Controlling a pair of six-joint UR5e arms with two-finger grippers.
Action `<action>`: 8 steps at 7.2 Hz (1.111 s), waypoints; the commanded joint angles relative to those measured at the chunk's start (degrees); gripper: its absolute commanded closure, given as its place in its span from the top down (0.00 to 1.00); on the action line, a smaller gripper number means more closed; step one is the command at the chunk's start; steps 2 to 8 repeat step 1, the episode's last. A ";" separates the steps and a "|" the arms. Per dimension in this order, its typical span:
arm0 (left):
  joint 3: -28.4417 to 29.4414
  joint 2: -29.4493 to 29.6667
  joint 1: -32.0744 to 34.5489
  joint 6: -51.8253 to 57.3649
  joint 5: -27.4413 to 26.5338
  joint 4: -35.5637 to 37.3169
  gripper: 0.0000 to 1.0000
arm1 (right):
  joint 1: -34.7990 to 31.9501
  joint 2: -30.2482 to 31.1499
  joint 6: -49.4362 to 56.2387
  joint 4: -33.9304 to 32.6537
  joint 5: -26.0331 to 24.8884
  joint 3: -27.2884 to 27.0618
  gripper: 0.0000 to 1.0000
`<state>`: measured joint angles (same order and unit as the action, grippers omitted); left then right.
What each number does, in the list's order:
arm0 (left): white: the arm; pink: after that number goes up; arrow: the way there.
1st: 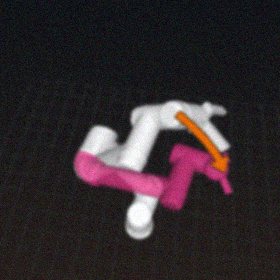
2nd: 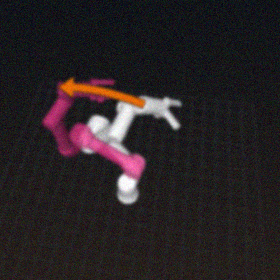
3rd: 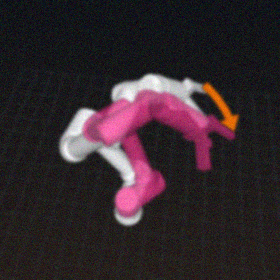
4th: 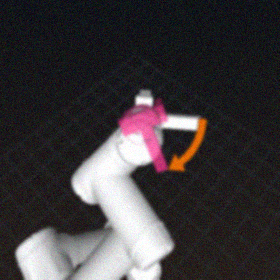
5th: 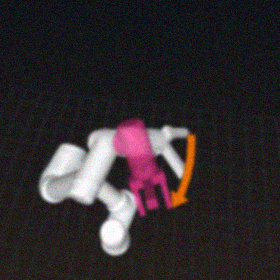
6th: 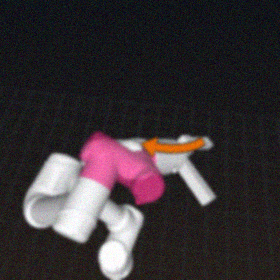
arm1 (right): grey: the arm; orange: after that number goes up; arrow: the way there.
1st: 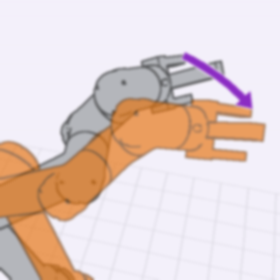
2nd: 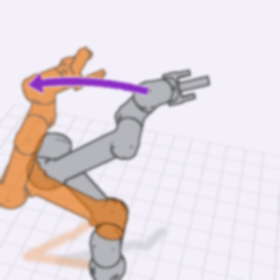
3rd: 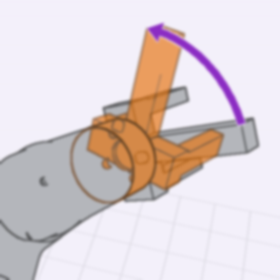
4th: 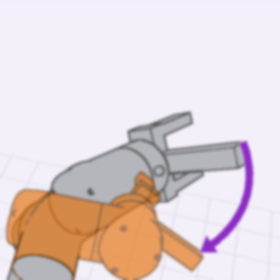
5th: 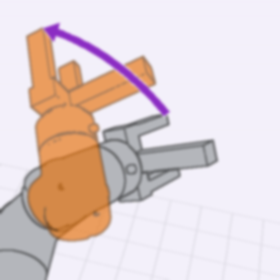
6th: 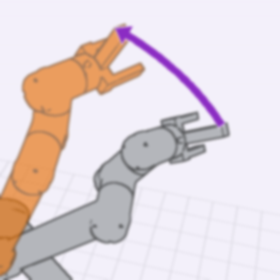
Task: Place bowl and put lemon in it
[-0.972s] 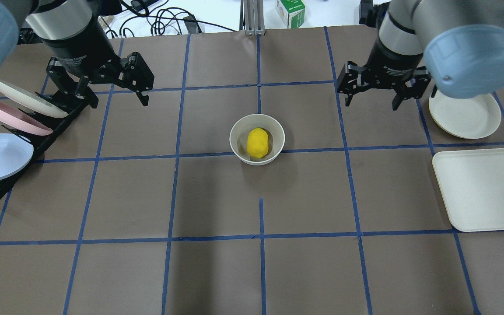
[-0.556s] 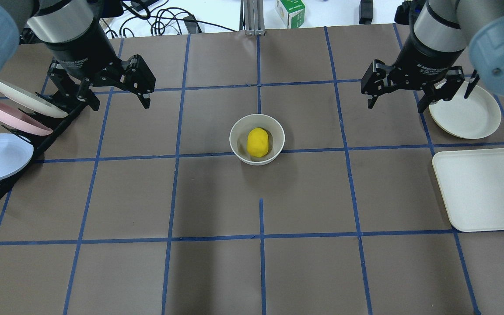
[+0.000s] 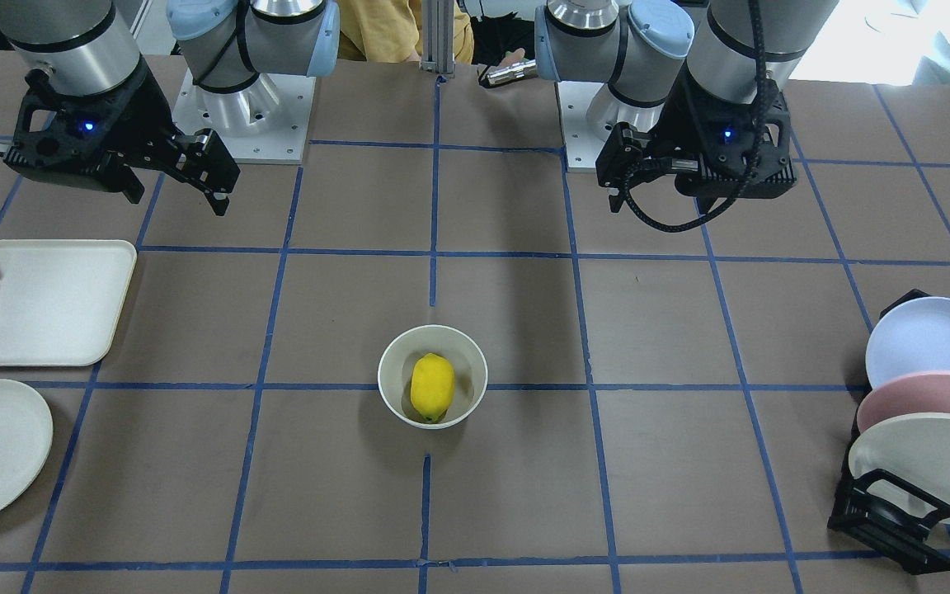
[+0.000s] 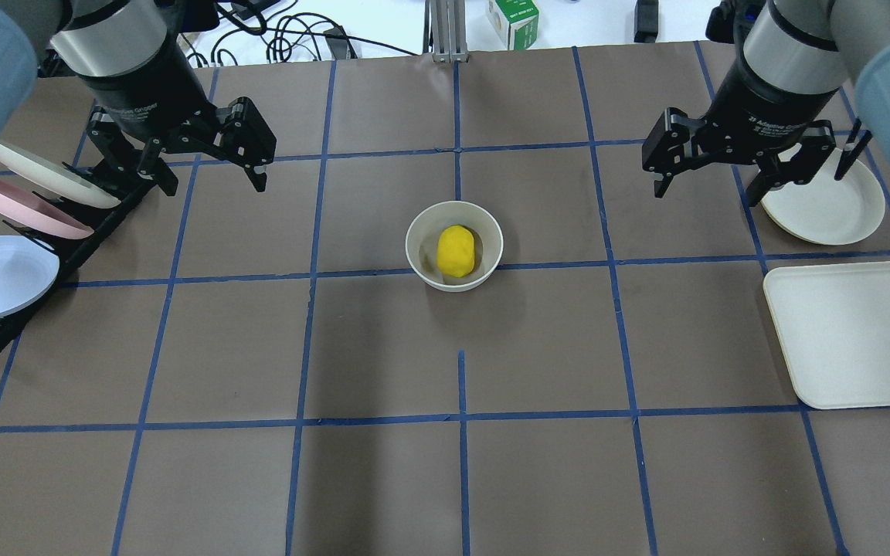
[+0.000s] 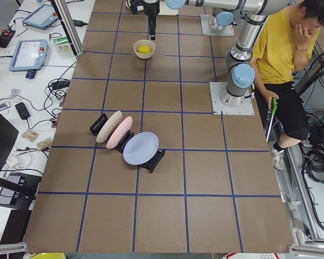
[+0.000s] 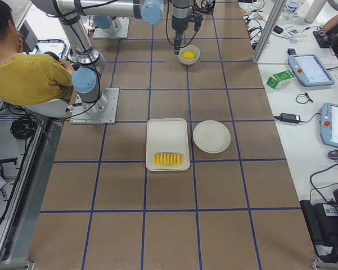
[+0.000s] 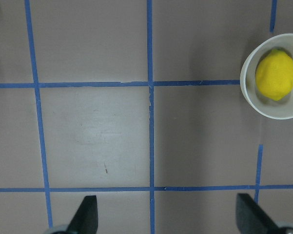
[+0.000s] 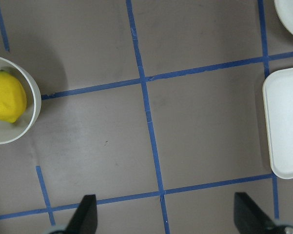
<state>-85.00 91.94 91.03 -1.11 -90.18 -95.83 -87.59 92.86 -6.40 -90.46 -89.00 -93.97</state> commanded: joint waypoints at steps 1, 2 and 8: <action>0.01 -0.01 0.03 0.06 0.00 0.03 1.00 | -0.83 0.04 -0.02 -0.41 0.23 0.53 1.00; 0.01 -0.01 0.03 0.06 0.00 0.03 1.00 | -0.83 0.04 -0.02 -0.41 0.23 0.53 1.00; 0.01 -0.01 0.03 0.06 0.00 0.03 1.00 | -0.83 0.04 -0.02 -0.41 0.23 0.53 1.00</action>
